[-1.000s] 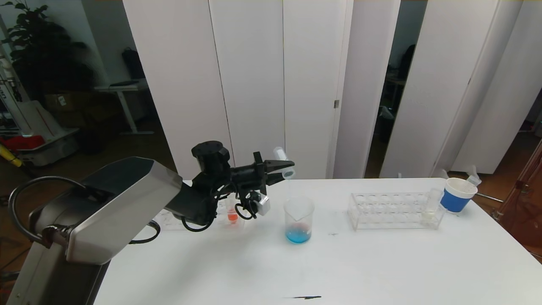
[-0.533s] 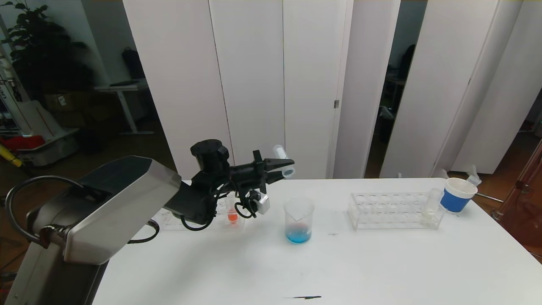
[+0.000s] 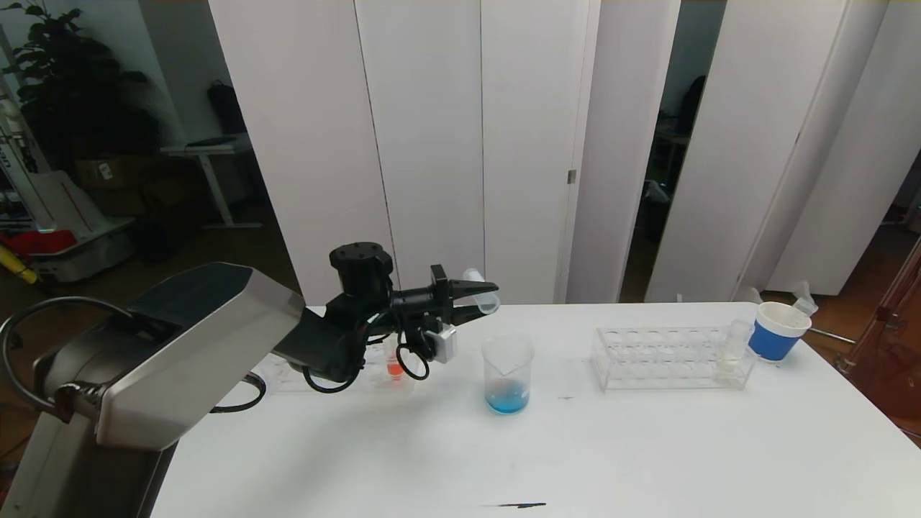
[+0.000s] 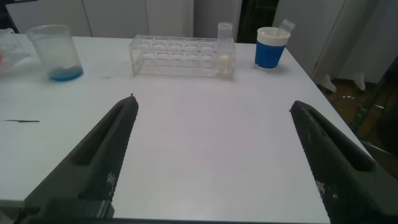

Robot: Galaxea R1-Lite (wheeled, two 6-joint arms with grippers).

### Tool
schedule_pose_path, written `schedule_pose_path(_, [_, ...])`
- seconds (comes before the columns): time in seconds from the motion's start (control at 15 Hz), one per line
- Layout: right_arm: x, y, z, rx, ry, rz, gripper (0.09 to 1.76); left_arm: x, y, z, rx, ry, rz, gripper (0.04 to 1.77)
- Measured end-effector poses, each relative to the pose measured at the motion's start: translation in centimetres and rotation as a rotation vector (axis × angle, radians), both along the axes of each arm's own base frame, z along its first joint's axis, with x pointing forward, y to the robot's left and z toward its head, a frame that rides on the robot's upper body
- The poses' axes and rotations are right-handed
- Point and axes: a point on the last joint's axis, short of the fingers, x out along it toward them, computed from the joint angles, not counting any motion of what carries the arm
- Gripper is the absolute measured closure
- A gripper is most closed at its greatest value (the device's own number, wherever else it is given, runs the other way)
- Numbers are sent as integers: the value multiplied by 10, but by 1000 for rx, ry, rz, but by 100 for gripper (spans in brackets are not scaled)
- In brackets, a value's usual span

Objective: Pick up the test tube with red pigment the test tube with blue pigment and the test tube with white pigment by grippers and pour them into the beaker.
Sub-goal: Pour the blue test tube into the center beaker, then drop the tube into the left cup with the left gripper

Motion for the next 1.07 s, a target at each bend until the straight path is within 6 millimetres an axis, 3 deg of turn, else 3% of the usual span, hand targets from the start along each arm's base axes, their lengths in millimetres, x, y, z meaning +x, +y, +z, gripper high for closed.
schedule_pose_path(0.33, [0,0,0,0,0,0,10,-9,7,13,39,313,45,124])
schedule_pose_path(0.87, [0,0,0,0,0,0,10,14,29,83,-73,517,149,124])
schedule_pose_path(1.07, [0,0,0,0,0,0,10,19,46,106,-95,664,202,124])
